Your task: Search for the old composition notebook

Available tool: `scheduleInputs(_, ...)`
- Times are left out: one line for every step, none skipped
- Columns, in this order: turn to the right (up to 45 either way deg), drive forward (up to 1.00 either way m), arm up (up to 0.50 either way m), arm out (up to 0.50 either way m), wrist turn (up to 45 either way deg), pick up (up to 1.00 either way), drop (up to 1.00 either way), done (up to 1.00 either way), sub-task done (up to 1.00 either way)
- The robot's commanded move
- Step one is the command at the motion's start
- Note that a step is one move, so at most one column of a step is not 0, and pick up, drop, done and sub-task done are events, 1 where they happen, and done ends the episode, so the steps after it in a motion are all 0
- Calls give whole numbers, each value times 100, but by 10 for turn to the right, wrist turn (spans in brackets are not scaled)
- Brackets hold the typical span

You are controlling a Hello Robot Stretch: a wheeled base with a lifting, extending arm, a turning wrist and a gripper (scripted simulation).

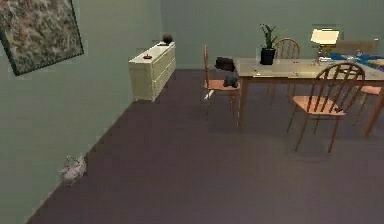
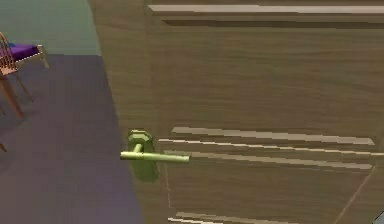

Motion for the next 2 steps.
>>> scheduleInputs(0,50,0,0,0,0,0,0,0)
scheduleInputs(450,0,0,0,0,0,0,0,0)
